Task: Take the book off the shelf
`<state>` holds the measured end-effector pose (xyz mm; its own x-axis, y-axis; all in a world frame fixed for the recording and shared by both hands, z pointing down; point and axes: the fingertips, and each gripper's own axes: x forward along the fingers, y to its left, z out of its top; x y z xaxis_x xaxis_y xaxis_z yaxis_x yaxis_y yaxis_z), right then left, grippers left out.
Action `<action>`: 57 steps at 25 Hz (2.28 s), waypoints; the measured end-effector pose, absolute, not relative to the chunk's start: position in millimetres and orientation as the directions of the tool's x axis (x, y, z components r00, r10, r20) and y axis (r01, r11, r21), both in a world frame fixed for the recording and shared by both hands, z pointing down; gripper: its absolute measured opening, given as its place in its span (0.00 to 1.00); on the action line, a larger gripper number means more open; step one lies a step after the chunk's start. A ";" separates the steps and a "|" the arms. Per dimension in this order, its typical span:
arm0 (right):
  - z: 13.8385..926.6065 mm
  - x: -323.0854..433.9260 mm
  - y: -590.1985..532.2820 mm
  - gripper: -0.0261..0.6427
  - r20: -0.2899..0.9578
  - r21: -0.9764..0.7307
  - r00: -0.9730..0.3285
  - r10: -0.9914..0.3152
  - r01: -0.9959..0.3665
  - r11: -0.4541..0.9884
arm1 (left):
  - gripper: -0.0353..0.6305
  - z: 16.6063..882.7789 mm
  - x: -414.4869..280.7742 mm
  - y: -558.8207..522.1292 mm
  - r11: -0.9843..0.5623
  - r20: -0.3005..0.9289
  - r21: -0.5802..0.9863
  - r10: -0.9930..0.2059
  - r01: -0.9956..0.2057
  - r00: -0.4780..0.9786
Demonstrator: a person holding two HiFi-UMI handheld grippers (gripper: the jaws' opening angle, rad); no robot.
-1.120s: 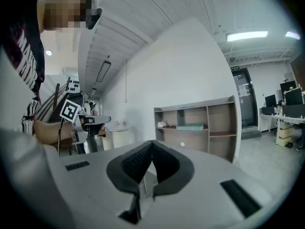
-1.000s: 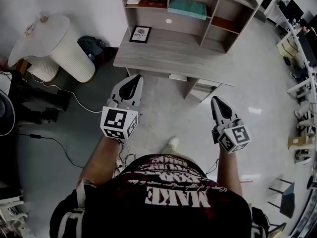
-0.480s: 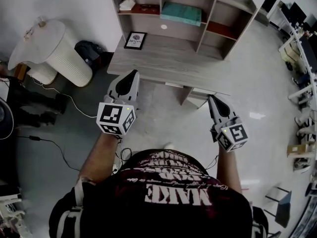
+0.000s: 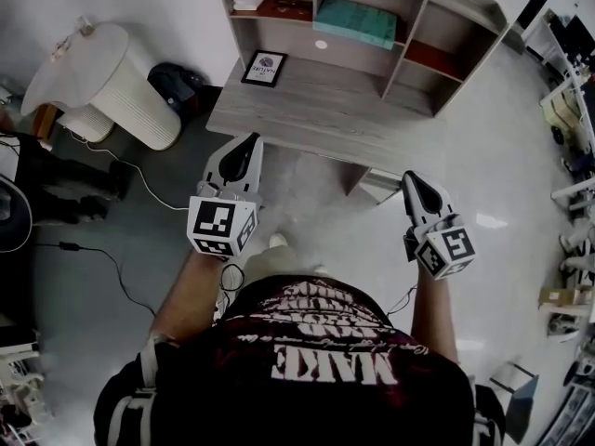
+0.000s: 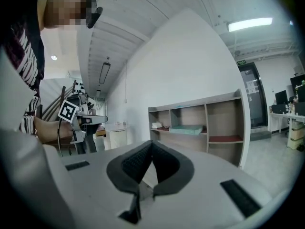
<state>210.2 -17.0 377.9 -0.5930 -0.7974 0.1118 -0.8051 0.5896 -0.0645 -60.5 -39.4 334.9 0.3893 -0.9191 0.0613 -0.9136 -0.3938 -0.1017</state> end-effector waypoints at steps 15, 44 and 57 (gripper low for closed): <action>381.7 200.3 -106.8 0.05 0.119 -0.048 -0.527 -0.842 -0.850 0.525 | 0.07 346.8 -70.1 -138.9 -0.405 0.068 -0.074 -0.914 -0.911 0.400; 376.9 153.7 -272.1 0.34 0.171 -0.043 -0.386 -0.906 -0.922 0.385 | 0.30 373.7 -101.4 -345.7 -0.574 0.158 -0.009 -0.809 -0.819 0.566; 390.1 170.6 -305.4 0.33 0.202 -0.085 -0.364 -0.909 -0.931 0.354 | 0.30 401.4 -78.6 -384.9 -0.613 0.231 0.042 -0.763 -0.789 0.604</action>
<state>170.6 -305.4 390.1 -0.3642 -0.9092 0.2019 -0.9313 0.3542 -0.0846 -78.6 -384.9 401.4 0.6041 -0.7627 0.2310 -0.7893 -0.6125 0.0420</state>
